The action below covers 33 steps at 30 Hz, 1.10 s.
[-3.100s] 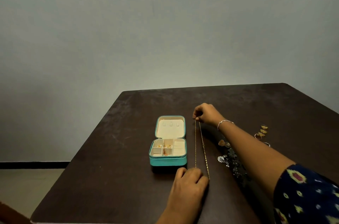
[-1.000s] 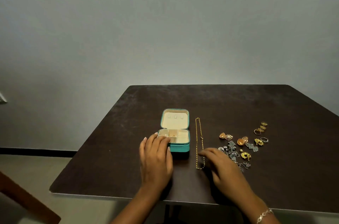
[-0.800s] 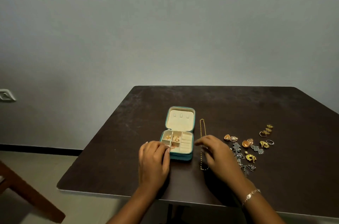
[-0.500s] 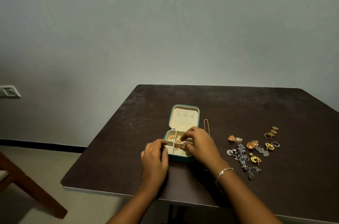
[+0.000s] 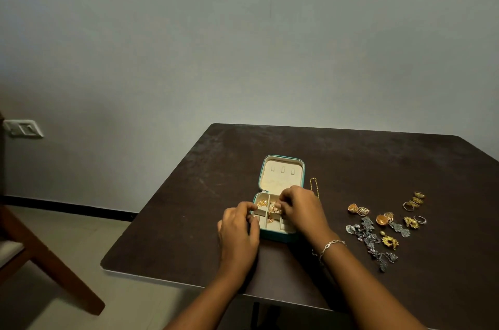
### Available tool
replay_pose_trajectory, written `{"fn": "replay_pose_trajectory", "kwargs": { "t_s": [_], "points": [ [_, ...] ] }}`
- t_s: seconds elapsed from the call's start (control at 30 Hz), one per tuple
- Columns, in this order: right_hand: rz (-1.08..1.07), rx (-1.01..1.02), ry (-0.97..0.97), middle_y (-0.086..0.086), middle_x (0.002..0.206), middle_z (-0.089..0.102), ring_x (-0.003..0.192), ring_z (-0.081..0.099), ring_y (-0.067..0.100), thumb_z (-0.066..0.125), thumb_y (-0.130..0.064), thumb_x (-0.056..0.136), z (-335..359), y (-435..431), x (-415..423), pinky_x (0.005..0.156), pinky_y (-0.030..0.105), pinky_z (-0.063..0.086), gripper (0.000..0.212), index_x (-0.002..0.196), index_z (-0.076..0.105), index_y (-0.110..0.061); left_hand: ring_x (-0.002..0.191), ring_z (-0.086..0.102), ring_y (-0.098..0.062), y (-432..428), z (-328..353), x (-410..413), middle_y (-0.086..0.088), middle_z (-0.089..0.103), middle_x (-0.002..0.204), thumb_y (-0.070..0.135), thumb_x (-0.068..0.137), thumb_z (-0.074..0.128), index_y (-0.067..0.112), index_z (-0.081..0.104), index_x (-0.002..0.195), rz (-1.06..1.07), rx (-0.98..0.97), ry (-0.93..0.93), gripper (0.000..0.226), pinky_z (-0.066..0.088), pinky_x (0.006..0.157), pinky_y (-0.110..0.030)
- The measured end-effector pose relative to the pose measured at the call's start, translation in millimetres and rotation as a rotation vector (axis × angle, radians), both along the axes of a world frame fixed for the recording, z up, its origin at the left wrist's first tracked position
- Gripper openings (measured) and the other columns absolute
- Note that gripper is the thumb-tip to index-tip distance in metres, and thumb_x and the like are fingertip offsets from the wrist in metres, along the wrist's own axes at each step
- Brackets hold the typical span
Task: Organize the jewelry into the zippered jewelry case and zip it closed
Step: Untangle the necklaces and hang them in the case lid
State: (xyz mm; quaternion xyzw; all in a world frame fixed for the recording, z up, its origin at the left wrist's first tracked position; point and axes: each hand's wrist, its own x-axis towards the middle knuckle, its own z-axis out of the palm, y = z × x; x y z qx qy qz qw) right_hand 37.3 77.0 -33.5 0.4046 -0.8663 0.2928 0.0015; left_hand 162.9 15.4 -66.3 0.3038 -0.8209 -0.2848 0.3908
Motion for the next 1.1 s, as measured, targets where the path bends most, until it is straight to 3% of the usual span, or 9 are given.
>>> {"fn": "replay_pose_trajectory", "kwargs": {
  "t_s": [0.13, 0.2, 0.27, 0.47, 0.63, 0.87, 0.93, 1.03, 1.1],
  "points": [
    [0.056, -0.163, -0.146, -0.001, 0.082, 0.07, 0.075, 0.06, 0.007, 0.063, -0.013, 0.084, 19, 4, -8, 0.065, 0.02, 0.042, 0.011, 0.077, 0.069, -0.009, 0.084, 0.053, -0.015, -3, 12, -1, 0.019, 0.045, 0.075, 0.01, 0.086, 0.057, 0.018, 0.062, 0.094, -0.014, 0.043, 0.012, 0.013, 0.046, 0.082, -0.039],
    [0.105, -0.211, -0.206, -0.005, 0.077, 0.066, 0.074, 0.059, 0.004, 0.064, -0.014, 0.084, 32, 6, -10, 0.067, 0.018, 0.044, 0.01, 0.078, 0.07, -0.008, 0.085, 0.055, -0.015, -6, 19, -2, 0.015, 0.052, 0.076, 0.009, 0.085, 0.058, 0.019, 0.062, 0.089, -0.034, 0.052, 0.039, 0.011, 0.047, 0.08, -0.039],
    [0.147, -0.252, -0.256, -0.004, 0.076, 0.067, 0.075, 0.063, 0.007, 0.064, -0.014, 0.085, 44, 7, -10, 0.071, 0.023, 0.049, 0.011, 0.079, 0.07, -0.007, 0.084, 0.055, -0.012, -11, 28, -5, 0.012, 0.06, 0.079, 0.01, 0.085, 0.059, 0.019, 0.063, 0.084, -0.048, 0.051, 0.067, 0.01, 0.045, 0.075, -0.032],
    [0.268, -0.381, -0.399, -0.001, 0.068, 0.067, 0.062, 0.06, 0.004, 0.061, -0.012, 0.086, 72, 10, -2, 0.054, 0.006, 0.041, 0.015, 0.072, 0.065, -0.011, 0.078, 0.062, -0.01, -24, 59, -8, 0.004, 0.068, 0.079, 0.014, 0.079, 0.07, 0.013, 0.067, 0.081, -0.183, 0.156, 0.134, 0.004, 0.045, 0.064, -0.013],
    [0.322, -0.415, -0.405, -0.001, 0.064, 0.063, 0.06, 0.057, 0.007, 0.06, -0.008, 0.086, 83, 7, 4, 0.057, 0.014, 0.042, 0.018, 0.07, 0.061, -0.017, 0.082, 0.067, -0.018, -30, 77, -16, -0.005, 0.071, 0.083, 0.017, 0.072, 0.077, 0.011, 0.069, 0.084, -0.312, 0.339, 0.147, 0.015, 0.055, 0.078, -0.033],
    [0.353, -0.439, -0.435, 0.0, 0.064, 0.06, 0.054, 0.055, 0.001, 0.059, -0.009, 0.087, 94, 9, 5, 0.054, 0.014, 0.042, 0.013, 0.075, 0.062, -0.014, 0.073, 0.063, -0.015, -24, 90, -20, -0.004, 0.068, 0.072, 0.006, 0.079, 0.068, 0.019, 0.066, 0.069, -0.375, 0.356, 0.123, 0.016, 0.052, 0.074, -0.035],
    [0.362, -0.459, -0.485, 0.001, 0.064, 0.058, 0.05, 0.054, 0.0, 0.059, -0.008, 0.087, 95, 11, 5, 0.051, 0.012, 0.041, 0.012, 0.076, 0.061, -0.012, 0.072, 0.063, -0.014, -27, 96, -16, -0.008, 0.068, 0.073, 0.002, 0.081, 0.065, 0.015, 0.065, 0.068, -0.379, 0.374, 0.173, 0.018, 0.052, 0.07, -0.029],
    [0.37, -0.45, -0.525, 0.001, 0.064, 0.057, 0.05, 0.051, 0.001, 0.06, -0.007, 0.086, 94, 15, 2, 0.05, 0.013, 0.041, 0.011, 0.077, 0.063, -0.012, 0.059, 0.062, 0.0, -31, 108, -6, -0.009, 0.066, 0.07, 0.0, 0.085, 0.058, 0.01, 0.061, 0.072, -0.398, 0.463, 0.276, 0.017, 0.044, 0.055, -0.008],
    [0.382, -0.432, -0.535, 0.006, 0.067, 0.058, 0.054, 0.049, 0.005, 0.06, -0.006, 0.085, 92, 18, 1, 0.05, 0.014, 0.04, 0.009, 0.079, 0.065, -0.008, 0.058, 0.062, 0.0, -35, 113, 0, -0.008, 0.064, 0.069, 0.003, 0.087, 0.058, 0.011, 0.061, 0.075, -0.385, 0.514, 0.303, 0.014, 0.045, 0.054, -0.009]
  ]
}}
